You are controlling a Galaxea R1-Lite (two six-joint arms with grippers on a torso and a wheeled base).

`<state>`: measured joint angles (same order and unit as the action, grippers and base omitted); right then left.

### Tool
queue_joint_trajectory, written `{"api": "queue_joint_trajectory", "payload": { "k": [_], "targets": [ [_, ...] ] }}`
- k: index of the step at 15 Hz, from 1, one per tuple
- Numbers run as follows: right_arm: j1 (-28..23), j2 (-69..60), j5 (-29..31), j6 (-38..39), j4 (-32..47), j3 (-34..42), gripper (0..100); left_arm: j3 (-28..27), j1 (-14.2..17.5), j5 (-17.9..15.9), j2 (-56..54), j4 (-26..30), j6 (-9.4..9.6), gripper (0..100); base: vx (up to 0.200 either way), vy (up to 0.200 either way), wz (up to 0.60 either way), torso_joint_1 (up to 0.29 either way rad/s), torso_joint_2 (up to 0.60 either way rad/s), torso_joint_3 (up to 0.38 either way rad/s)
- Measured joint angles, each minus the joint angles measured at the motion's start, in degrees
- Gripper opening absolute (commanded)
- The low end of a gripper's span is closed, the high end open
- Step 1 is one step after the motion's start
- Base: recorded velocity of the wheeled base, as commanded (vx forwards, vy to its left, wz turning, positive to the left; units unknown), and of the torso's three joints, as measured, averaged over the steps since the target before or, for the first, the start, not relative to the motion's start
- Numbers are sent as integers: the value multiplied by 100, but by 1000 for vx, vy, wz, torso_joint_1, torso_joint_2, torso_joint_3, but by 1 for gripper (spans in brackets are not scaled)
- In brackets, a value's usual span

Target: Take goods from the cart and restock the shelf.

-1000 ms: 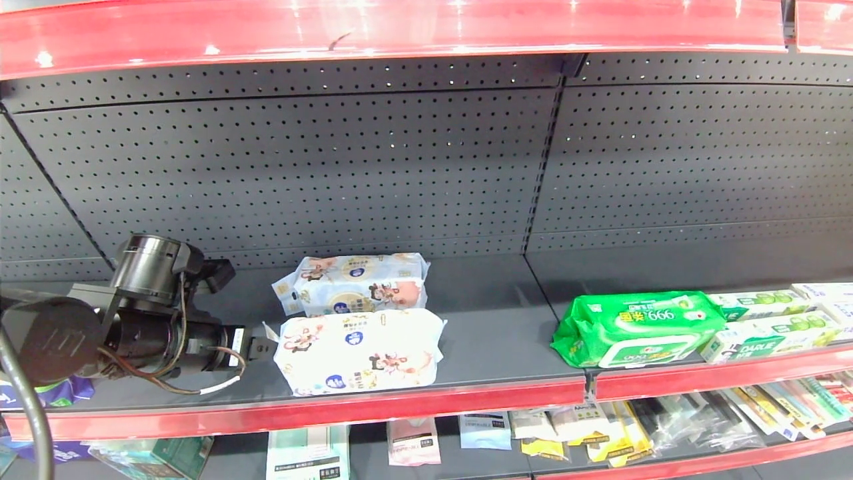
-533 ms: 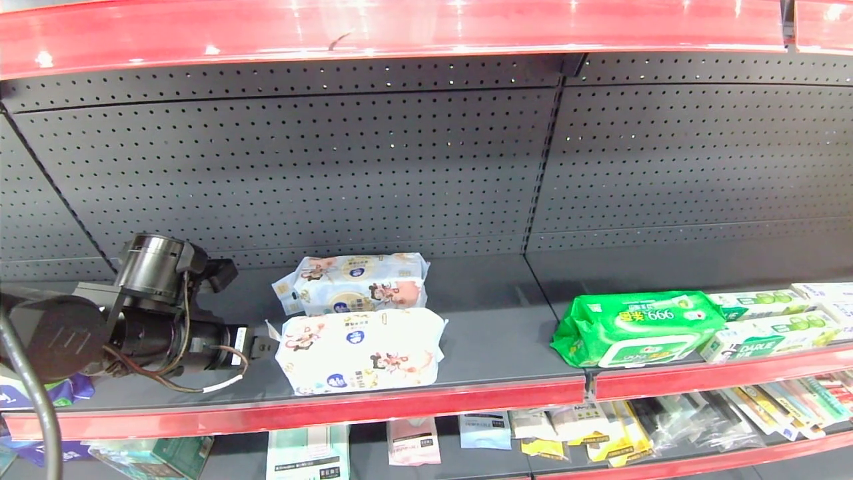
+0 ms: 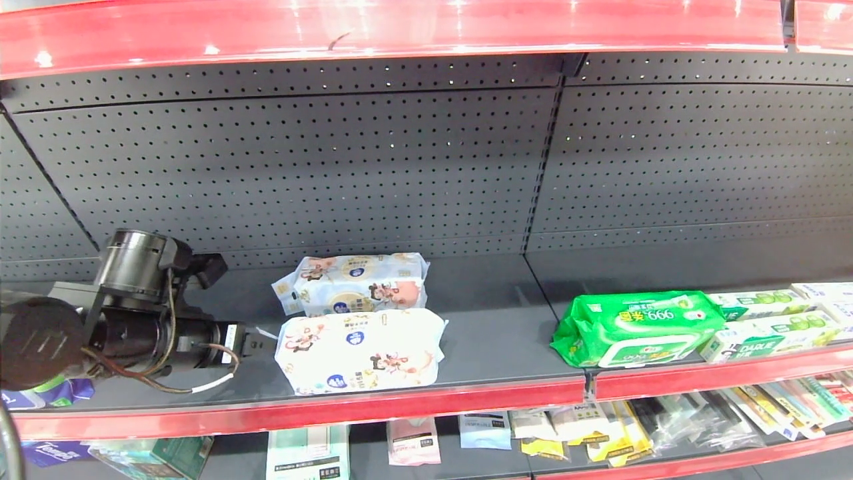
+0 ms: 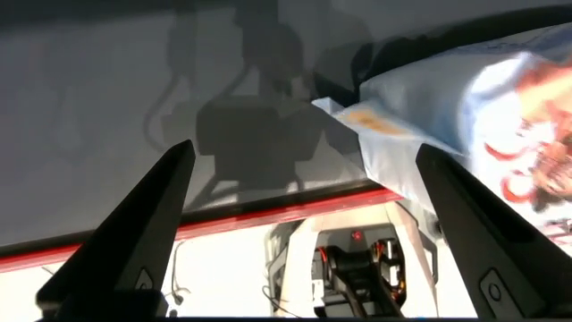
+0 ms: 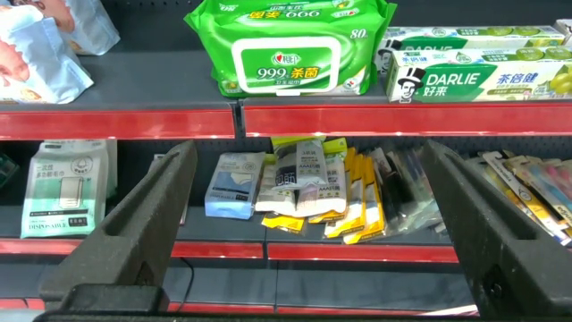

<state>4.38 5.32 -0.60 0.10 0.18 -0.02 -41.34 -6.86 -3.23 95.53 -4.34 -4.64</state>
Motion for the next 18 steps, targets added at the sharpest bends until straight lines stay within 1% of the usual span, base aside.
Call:
{"api": "queue_joint_trajectory", "payload": {
  "k": [3,5,7,9,11,14,15,16,17,18],
  "targets": [
    [0,0,0,-2,0,0,100,407,205,9,-875,7,321,100,0,0,0,0,0,0],
    [0,0,0,0,-2,0,100,747,466,-2,-1705,10,422,100,0,0,0,0,0,0],
    [0,0,0,0,0,0,100,1063,755,-65,-2623,10,457,100,0,0,0,0,0,0],
    [0,0,2,0,0,2,100,1263,995,-262,-3528,11,467,100,0,0,0,0,0,0],
    [0,0,2,0,-2,2,100,1370,1129,-449,-4328,10,475,100,0,0,0,0,0,0],
    [0,0,2,0,0,2,100,1585,1203,-528,-5611,11,480,100,0,0,0,0,0,0],
    [0,0,2,0,0,2,100,1747,1212,-514,-6064,38,489,100,0,0,0,0,0,0],
    [0,0,0,0,0,2,100,2029,1223,-438,-6609,145,508,100,0,0,0,0,0,0],
    [0,0,0,0,0,2,100,2356,1237,-256,-7180,297,564,100,0,0,0,0,0,0],
    [0,0,0,0,0,2,100,2750,1262,88,-7758,402,617,100,0,0,0,0,0,0]
  ]
}}
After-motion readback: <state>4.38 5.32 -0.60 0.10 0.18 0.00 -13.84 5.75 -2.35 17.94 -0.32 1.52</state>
